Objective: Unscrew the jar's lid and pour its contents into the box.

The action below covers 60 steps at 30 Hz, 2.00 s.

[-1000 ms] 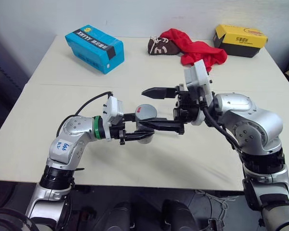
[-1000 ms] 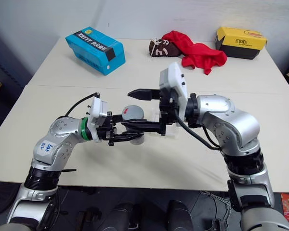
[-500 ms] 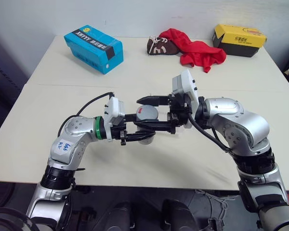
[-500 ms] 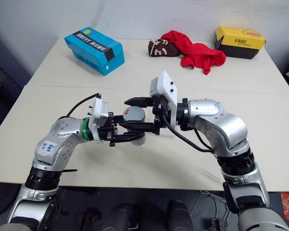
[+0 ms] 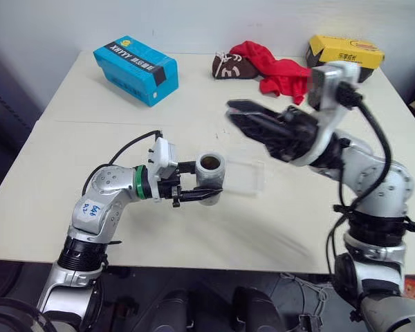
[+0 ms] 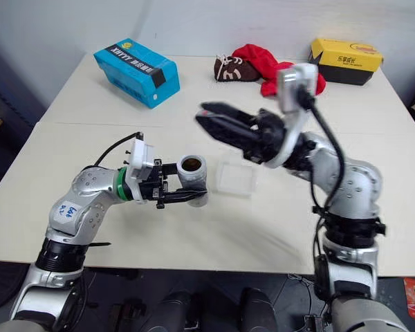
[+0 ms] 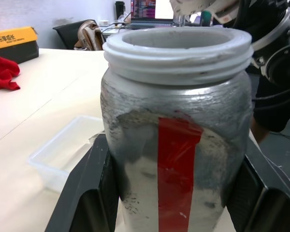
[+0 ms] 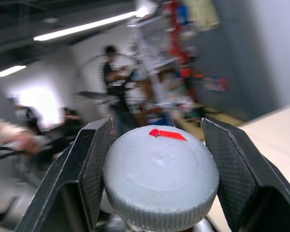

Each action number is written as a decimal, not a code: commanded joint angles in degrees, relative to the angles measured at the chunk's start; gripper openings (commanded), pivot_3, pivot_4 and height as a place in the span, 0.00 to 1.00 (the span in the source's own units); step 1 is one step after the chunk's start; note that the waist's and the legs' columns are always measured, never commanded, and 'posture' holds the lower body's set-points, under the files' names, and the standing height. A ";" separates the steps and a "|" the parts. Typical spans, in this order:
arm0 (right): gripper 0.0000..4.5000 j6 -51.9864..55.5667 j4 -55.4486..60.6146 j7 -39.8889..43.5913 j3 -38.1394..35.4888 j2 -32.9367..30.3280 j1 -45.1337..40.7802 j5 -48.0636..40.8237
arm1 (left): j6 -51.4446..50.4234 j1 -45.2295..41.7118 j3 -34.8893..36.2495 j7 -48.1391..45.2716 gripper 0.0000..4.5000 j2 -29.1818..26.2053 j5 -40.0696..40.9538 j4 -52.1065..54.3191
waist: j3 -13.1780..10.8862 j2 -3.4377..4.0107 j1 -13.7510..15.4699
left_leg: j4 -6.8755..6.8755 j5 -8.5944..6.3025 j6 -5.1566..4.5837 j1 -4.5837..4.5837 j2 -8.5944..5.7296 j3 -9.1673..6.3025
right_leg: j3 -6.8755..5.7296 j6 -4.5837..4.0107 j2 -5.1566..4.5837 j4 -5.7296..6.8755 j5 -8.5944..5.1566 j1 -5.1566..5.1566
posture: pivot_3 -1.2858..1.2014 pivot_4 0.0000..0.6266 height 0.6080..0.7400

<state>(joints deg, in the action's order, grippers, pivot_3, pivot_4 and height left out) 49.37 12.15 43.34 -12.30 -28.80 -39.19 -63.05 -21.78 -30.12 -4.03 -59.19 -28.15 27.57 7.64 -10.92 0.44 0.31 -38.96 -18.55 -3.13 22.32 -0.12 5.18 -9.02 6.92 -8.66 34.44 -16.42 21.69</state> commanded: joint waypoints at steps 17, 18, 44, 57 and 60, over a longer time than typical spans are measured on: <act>0.78 -56.98 -50.26 13.10 -8.29 -9.42 18.51 36.18 | 5.18 -17.41 0.47 0.27 0.51 1.68 -6.00 -18.81 | -0.07 0.02 -0.42 | 0.03 0.24 0.06 -0.11 0.07 0.22 | 0.06 0.18 0.11 -0.08 0.09 -0.08 | 0.52 0.24 1.00; 0.86 -56.95 -48.59 12.95 -9.31 -9.93 19.36 35.52 | 5.20 -18.59 -0.14 0.99 0.51 1.96 -7.22 -19.97 | -0.07 0.02 -0.38 | 0.02 0.25 0.06 -0.10 0.06 0.22 | 0.07 0.18 0.10 -0.07 0.09 -0.09 | 0.52 0.24 1.00; 0.99 -36.00 10.17 9.44 -15.22 -12.51 52.38 26.15 | 58.95 -46.12 -37.29 81.63 0.51 4.61 -89.36 -54.94 | -0.20 0.05 3.42 | 0.00 -0.11 -0.45 0.37 -0.13 0.18 | 0.03 0.50 -0.02 -0.76 0.46 0.03 | 0.52 0.24 1.00; 0.99 -35.34 12.92 4.84 -17.56 -8.24 55.52 24.48 | 41.72 -50.32 -52.03 111.09 0.51 10.06 -108.92 -64.22 | -0.23 -0.05 3.95 | -0.16 -0.01 -0.54 0.94 -0.15 0.27 | 0.10 0.58 -0.04 -0.56 0.49 0.63 | 0.52 0.24 1.00; 0.99 -35.69 13.02 4.65 -17.97 -7.89 56.51 24.35 | 35.41 -50.07 -53.58 114.43 0.51 10.39 -111.74 -64.39 | -0.23 -0.05 3.93 | -0.16 0.02 -0.52 0.98 -0.15 0.28 | 0.10 0.58 -0.02 -0.53 0.49 0.68 | 0.52 0.24 1.00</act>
<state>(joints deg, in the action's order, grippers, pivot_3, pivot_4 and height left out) 14.12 22.98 48.22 -27.86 -37.25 16.89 -37.30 18.51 -78.52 -57.02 51.91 -18.13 -82.17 -57.15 -11.15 0.38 4.24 -39.12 -18.51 -3.66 23.30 -0.27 5.48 -8.92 7.50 -8.69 33.92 -15.93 22.38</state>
